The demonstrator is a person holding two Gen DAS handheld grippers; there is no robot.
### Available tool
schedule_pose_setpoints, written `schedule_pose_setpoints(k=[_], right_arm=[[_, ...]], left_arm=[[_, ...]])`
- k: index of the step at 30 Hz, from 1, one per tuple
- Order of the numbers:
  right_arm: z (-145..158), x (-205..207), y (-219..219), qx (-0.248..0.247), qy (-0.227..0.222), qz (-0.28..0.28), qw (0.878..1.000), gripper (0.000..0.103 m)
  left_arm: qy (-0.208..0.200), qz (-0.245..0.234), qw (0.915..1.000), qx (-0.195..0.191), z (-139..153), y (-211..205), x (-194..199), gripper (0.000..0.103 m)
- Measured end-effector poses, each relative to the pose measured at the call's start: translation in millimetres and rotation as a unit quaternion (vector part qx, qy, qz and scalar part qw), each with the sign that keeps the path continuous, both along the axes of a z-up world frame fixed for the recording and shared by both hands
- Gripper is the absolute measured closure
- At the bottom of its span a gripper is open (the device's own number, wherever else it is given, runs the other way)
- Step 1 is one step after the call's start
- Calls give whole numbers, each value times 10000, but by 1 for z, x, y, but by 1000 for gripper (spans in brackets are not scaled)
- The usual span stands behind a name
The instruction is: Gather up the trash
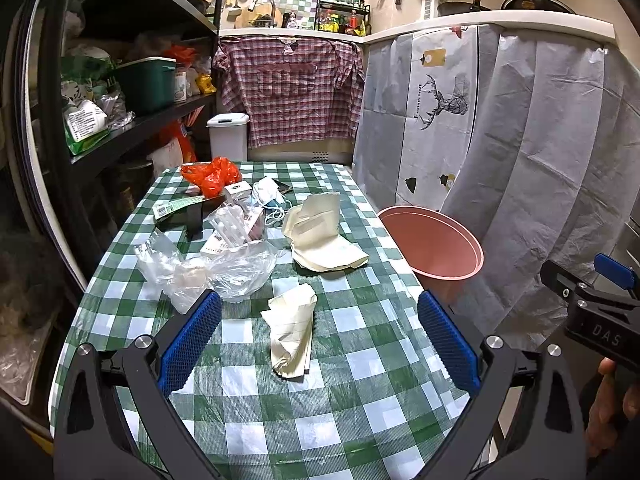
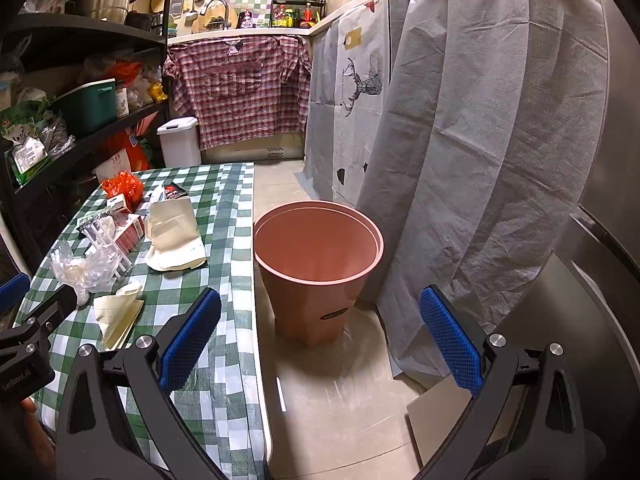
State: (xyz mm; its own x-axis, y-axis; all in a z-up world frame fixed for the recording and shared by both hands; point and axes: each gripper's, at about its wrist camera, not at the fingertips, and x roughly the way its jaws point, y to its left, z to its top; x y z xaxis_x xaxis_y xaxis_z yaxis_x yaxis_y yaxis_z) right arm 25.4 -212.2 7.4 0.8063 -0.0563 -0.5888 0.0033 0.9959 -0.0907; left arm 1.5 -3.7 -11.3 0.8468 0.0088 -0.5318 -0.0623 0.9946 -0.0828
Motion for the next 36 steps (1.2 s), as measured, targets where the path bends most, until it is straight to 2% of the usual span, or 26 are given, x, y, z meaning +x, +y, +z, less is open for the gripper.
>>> schedule_pose_setpoints(k=[36], right_arm=[[6, -2, 1, -36, -88, -21, 10000, 5]], left_arm=[[-11, -5, 10000, 11, 1, -2, 0, 8]])
